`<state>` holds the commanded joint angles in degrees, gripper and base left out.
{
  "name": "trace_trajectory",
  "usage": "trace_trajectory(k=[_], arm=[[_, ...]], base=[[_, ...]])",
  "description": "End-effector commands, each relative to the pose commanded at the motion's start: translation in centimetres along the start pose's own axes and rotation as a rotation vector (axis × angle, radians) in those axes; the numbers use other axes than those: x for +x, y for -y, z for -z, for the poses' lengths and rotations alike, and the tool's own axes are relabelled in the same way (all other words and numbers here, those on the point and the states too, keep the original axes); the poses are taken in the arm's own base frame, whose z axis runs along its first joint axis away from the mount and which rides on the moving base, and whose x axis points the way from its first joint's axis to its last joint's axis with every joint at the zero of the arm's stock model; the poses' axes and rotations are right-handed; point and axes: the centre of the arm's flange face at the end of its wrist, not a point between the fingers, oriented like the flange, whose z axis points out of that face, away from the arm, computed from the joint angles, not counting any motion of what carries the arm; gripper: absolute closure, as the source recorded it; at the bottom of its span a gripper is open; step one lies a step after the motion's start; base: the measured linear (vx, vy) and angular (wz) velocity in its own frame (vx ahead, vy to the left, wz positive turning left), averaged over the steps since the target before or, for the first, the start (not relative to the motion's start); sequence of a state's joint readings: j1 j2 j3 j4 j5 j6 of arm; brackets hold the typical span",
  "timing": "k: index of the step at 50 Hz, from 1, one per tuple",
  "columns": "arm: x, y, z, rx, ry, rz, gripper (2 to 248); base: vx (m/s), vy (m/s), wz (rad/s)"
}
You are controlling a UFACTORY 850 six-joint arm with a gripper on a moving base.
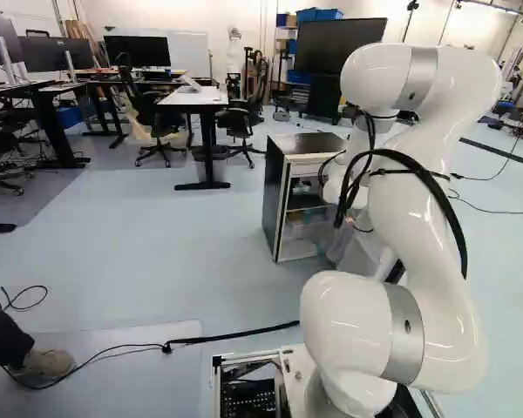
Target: Open the fridge door
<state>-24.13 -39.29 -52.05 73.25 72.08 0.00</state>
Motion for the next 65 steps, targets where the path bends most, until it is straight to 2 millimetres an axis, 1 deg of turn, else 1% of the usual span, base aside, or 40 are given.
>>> trace_trajectory(k=[65], arm=[[1.3,4.7,-13.6,-0.128,-0.096,-0.177,3]], base=[[0.000,0.000,0.000]])
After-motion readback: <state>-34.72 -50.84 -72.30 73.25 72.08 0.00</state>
